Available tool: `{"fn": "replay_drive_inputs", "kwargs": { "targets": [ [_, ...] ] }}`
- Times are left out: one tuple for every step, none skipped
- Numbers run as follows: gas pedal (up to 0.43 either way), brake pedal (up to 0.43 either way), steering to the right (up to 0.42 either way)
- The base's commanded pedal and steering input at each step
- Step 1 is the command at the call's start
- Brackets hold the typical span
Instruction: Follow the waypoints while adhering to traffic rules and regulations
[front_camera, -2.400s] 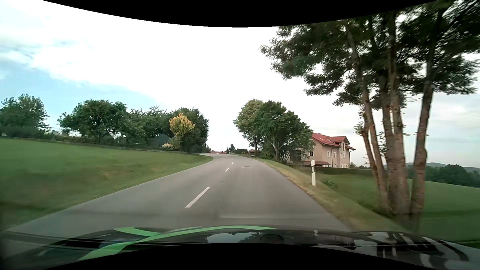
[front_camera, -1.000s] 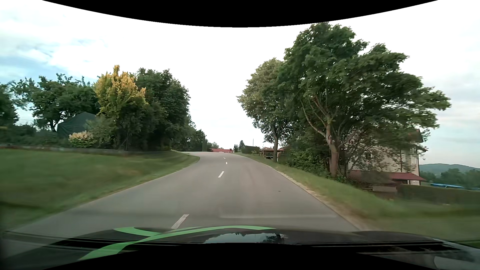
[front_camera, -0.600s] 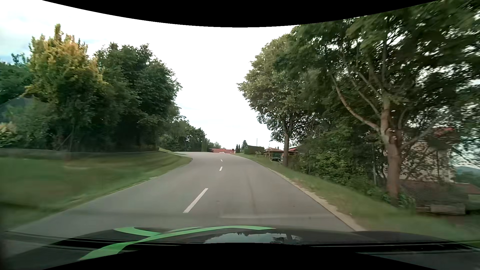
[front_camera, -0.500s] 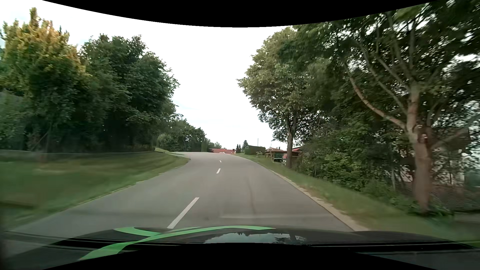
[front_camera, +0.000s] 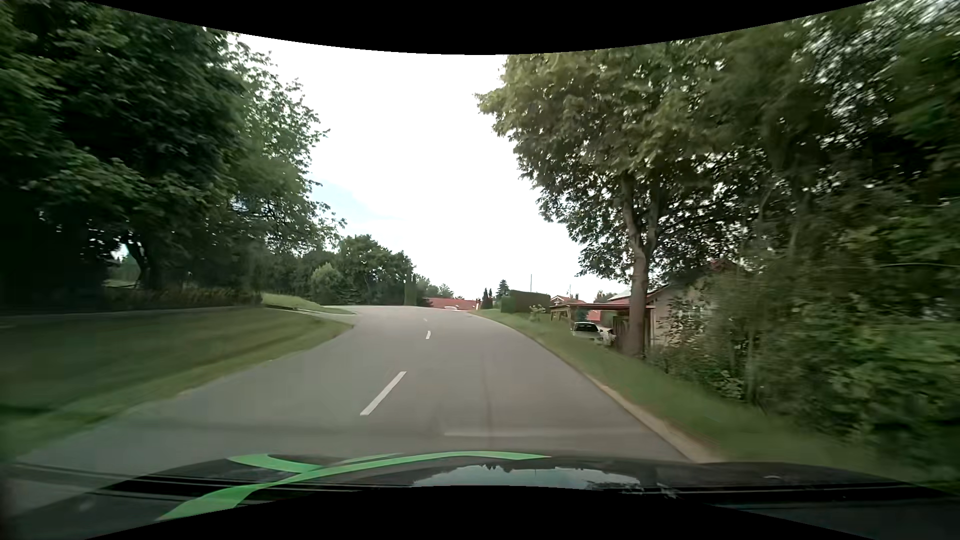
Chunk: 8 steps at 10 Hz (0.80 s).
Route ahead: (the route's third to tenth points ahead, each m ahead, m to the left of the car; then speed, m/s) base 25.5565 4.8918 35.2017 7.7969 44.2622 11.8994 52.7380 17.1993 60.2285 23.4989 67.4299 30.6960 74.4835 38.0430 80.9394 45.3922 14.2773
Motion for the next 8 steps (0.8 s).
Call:
{"fn": "replay_drive_inputs", "kwargs": {
  "targets": [
    [0.110,0.000,-0.031],
    [0.110,0.000,-0.033],
    [0.110,0.000,-0.036],
    [0.110,0.000,-0.038],
    [0.110,0.000,-0.043],
    [0.110,0.000,-0.047],
    [0.110,0.000,-0.047],
    [0.118,0.000,-0.047]
  ]
}}
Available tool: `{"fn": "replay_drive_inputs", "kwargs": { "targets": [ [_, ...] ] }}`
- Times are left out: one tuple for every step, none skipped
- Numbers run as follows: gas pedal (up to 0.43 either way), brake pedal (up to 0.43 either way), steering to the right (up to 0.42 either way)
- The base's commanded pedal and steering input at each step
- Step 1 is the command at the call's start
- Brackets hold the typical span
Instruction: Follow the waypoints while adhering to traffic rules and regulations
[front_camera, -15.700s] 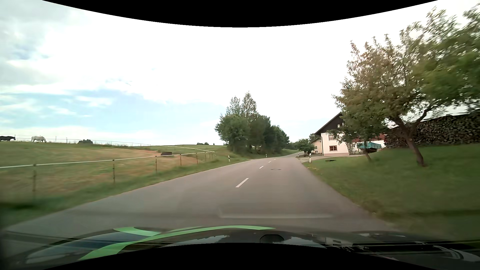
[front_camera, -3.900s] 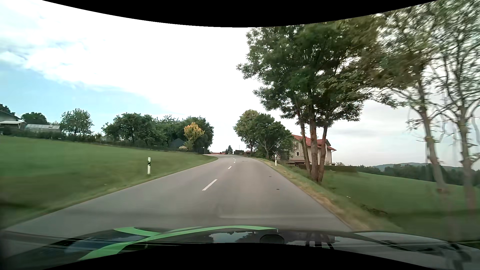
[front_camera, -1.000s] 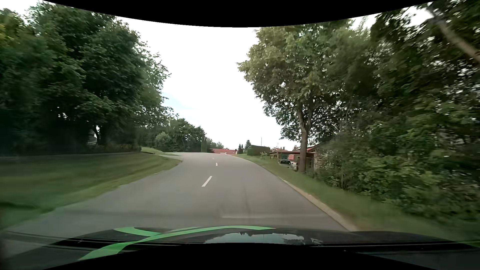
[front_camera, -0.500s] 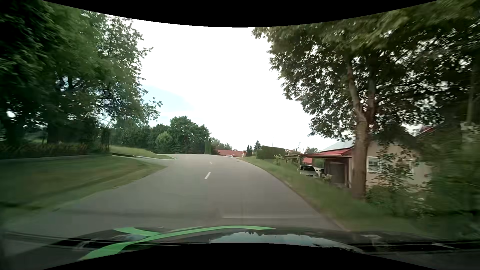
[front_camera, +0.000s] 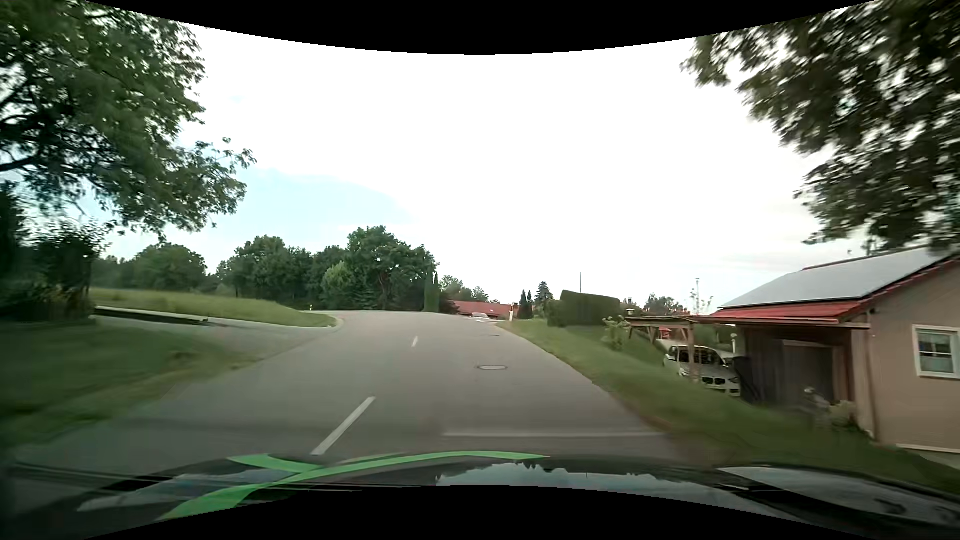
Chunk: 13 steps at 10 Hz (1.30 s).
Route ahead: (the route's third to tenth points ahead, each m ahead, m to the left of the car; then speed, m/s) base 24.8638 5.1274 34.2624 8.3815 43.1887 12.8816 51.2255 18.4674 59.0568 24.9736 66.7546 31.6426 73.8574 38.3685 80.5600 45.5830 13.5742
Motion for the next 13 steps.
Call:
{"fn": "replay_drive_inputs", "kwargs": {
  "targets": [
    [0.118,0.000,-0.047],
    [0.118,0.000,-0.047],
    [0.118,0.000,-0.047],
    [0.138,0.000,-0.047],
    [0.150,0.000,-0.047],
    [0.157,0.000,-0.051],
    [0.177,0.000,-0.058],
    [0.209,0.000,-0.058],
    [0.220,0.000,-0.061],
    [0.220,0.000,-0.068],
    [0.220,0.000,-0.074],
    [0.220,0.000,-0.075],
    [0.240,0.000,-0.074]
  ]
}}
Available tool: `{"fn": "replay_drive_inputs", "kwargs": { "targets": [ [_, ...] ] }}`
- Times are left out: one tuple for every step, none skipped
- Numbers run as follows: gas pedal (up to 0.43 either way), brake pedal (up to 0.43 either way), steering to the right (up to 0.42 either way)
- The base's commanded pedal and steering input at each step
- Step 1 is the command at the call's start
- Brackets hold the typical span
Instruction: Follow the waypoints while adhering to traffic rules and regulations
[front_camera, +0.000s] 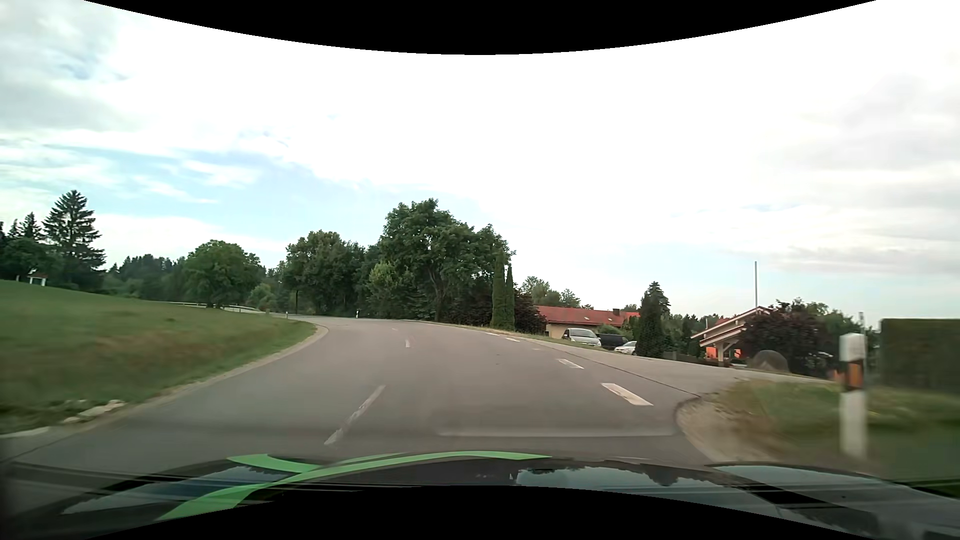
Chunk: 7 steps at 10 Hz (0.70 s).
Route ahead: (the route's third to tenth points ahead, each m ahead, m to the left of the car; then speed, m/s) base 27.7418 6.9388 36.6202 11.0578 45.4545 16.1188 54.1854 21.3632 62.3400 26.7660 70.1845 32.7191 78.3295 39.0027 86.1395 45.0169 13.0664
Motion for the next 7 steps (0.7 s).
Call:
{"fn": "replay_drive_inputs", "kwargs": {
  "targets": [
    [0.240,0.000,-0.074],
    [0.248,0.000,-0.072],
    [0.248,0.000,-0.071],
    [0.260,0.000,-0.071],
    [0.268,0.000,-0.074],
    [0.268,0.000,-0.078],
    [0.268,0.000,-0.079]
  ]
}}
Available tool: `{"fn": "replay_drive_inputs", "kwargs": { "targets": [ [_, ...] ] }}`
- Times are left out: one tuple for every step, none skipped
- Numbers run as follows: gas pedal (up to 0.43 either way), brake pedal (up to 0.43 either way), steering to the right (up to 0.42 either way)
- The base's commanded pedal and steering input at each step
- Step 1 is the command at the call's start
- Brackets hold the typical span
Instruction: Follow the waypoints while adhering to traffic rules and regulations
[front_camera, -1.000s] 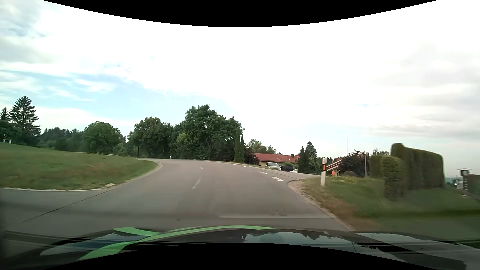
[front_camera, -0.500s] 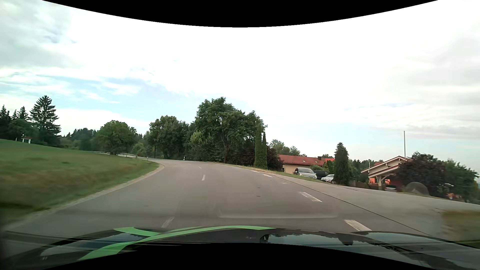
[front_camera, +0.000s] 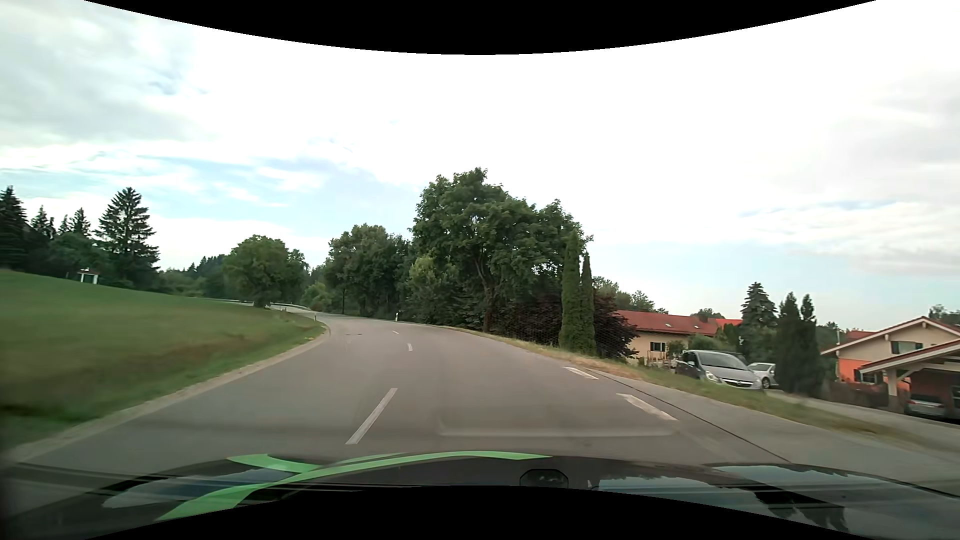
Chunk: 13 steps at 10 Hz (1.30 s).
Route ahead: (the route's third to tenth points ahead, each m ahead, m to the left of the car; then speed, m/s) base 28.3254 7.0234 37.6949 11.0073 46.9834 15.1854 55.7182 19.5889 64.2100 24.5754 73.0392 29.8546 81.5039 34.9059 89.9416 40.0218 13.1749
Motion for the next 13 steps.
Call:
{"fn": "replay_drive_inputs", "kwargs": {
  "targets": [
    [0.268,0.000,-0.079],
    [0.280,0.000,-0.078],
    [0.299,0.000,-0.079],
    [0.311,0.000,-0.079],
    [0.331,0.000,-0.078],
    [0.339,0.000,-0.076],
    [0.350,0.000,-0.074],
    [0.350,0.000,-0.071],
    [0.358,0.000,-0.069],
    [0.358,0.000,-0.068],
    [0.358,0.000,-0.067],
    [0.358,0.000,-0.065],
    [0.358,0.000,-0.064]
  ]
}}
